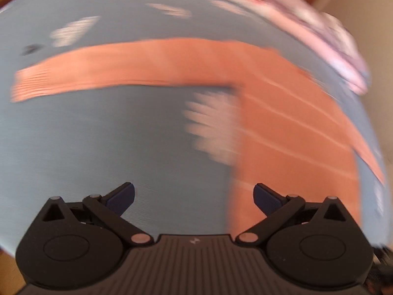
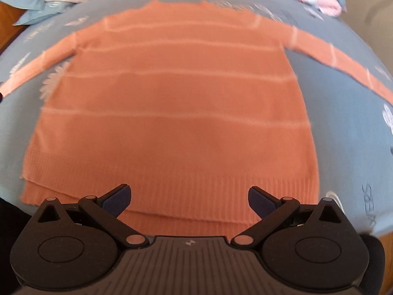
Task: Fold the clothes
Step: 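Move the left gripper to the ribbed cuff of the sleeve nearest it, then close the left gripper on the ribbed sleeve cuff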
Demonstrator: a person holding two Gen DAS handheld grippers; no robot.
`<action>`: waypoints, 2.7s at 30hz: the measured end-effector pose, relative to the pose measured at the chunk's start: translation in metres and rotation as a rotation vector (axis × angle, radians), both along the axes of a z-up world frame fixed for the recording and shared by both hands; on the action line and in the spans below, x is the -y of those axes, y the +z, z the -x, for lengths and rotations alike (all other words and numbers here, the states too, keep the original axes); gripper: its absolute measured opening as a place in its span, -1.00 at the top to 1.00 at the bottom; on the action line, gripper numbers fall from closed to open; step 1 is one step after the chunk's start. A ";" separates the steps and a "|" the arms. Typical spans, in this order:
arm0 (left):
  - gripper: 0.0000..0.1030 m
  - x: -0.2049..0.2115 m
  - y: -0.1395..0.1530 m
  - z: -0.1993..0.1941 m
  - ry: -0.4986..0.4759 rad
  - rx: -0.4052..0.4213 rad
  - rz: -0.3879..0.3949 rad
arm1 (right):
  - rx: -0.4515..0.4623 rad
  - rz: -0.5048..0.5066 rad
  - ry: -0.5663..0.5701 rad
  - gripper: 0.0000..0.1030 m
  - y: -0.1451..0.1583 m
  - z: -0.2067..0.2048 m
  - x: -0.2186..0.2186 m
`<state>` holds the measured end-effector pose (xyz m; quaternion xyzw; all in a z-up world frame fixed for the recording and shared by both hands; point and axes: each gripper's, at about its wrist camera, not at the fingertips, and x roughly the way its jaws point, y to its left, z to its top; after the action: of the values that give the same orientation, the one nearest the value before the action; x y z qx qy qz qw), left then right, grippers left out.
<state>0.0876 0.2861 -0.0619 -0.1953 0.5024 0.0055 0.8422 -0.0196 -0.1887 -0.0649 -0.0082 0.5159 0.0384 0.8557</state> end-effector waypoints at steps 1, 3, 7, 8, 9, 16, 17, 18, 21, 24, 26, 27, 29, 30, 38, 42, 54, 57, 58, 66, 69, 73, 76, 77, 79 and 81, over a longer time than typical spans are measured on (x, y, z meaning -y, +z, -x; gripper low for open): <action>-0.89 -0.020 -0.004 -0.002 0.056 0.003 0.007 | 0.005 -0.009 0.006 -1.00 0.002 -0.001 -0.004; -0.67 -0.060 -0.011 -0.003 0.165 0.010 0.036 | -0.005 -0.019 0.024 -1.00 0.000 -0.005 -0.012; -0.24 -0.122 -0.021 -0.005 0.301 0.049 0.080 | -0.037 -0.010 0.044 -1.00 -0.005 -0.015 -0.026; -0.14 -0.134 -0.024 -0.007 0.327 0.059 0.099 | -0.046 -0.005 0.042 -1.00 -0.006 -0.017 -0.028; 0.05 -0.142 -0.028 -0.010 0.356 0.068 0.131 | -0.055 -0.003 0.040 -1.00 -0.008 -0.020 -0.029; 0.24 -0.181 -0.062 -0.023 0.537 0.103 0.242 | -0.080 0.019 0.018 -1.00 -0.017 -0.030 -0.029; 0.24 -0.184 -0.067 -0.023 0.560 0.107 0.255 | -0.085 0.026 0.017 -1.00 -0.018 -0.031 -0.029; 0.24 -0.185 -0.072 -0.024 0.584 0.118 0.265 | -0.089 0.030 0.017 -1.00 -0.020 -0.033 -0.029; 0.24 -0.190 -0.086 -0.022 0.658 0.166 0.325 | -0.096 0.044 0.017 -1.00 -0.023 -0.036 -0.030; 0.24 -0.193 -0.102 -0.021 0.724 0.189 0.396 | -0.099 0.066 0.017 -1.00 -0.025 -0.038 -0.030; 0.24 -0.193 -0.111 -0.016 0.769 0.224 0.435 | -0.103 0.072 0.021 -1.00 -0.026 -0.039 -0.031; 0.24 -0.193 -0.115 -0.014 0.792 0.244 0.452 | -0.104 0.077 0.022 -1.00 -0.027 -0.040 -0.031; 0.24 -0.191 -0.122 -0.011 0.840 0.293 0.475 | -0.108 0.087 0.028 -1.00 -0.028 -0.041 -0.033; 0.24 -0.189 -0.125 -0.010 0.854 0.312 0.479 | -0.110 0.091 0.031 -1.00 -0.029 -0.042 -0.034; 0.20 -0.185 -0.146 -0.003 0.945 0.455 0.571 | -0.109 0.093 0.055 -1.00 -0.029 -0.048 -0.043; 0.20 -0.183 -0.151 0.000 0.970 0.516 0.582 | -0.115 0.093 0.067 -1.00 -0.031 -0.051 -0.048; 0.14 -0.184 -0.157 0.000 0.973 0.576 0.687 | -0.112 0.096 0.076 -1.00 -0.028 -0.053 -0.052; 0.11 -0.177 -0.160 0.006 0.969 0.627 0.659 | -0.122 0.093 0.081 -1.00 -0.030 -0.053 -0.053; 0.11 -0.176 -0.159 0.006 0.976 0.630 0.649 | -0.123 0.097 0.086 -1.00 -0.031 -0.053 -0.054; 0.27 -0.176 -0.152 -0.008 0.995 0.631 0.610 | -0.124 0.097 0.088 -1.00 -0.031 -0.053 -0.054; 0.69 -0.173 -0.156 0.000 1.002 0.591 0.585 | -0.129 0.103 0.084 -1.00 -0.033 -0.053 -0.052; 0.83 -0.173 -0.156 0.004 0.999 0.559 0.557 | -0.132 0.106 0.072 -1.00 -0.034 -0.055 -0.048; 0.84 -0.174 -0.144 -0.004 0.958 0.541 0.504 | -0.130 0.103 0.067 -1.00 -0.033 -0.055 -0.047; 0.84 -0.174 -0.138 -0.007 0.944 0.532 0.485 | -0.129 0.104 0.066 -1.00 -0.033 -0.055 -0.047; 0.84 -0.173 -0.124 -0.015 0.905 0.512 0.434 | -0.128 0.099 0.063 -1.00 -0.033 -0.055 -0.045; 0.84 -0.171 -0.108 -0.025 0.865 0.490 0.376 | -0.128 0.087 0.058 -1.00 -0.033 -0.055 -0.043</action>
<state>0.1122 0.4571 -0.1700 -0.5279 0.1567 0.2162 0.8063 0.0356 -0.1454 -0.0980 -0.0579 0.5701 0.0408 0.8185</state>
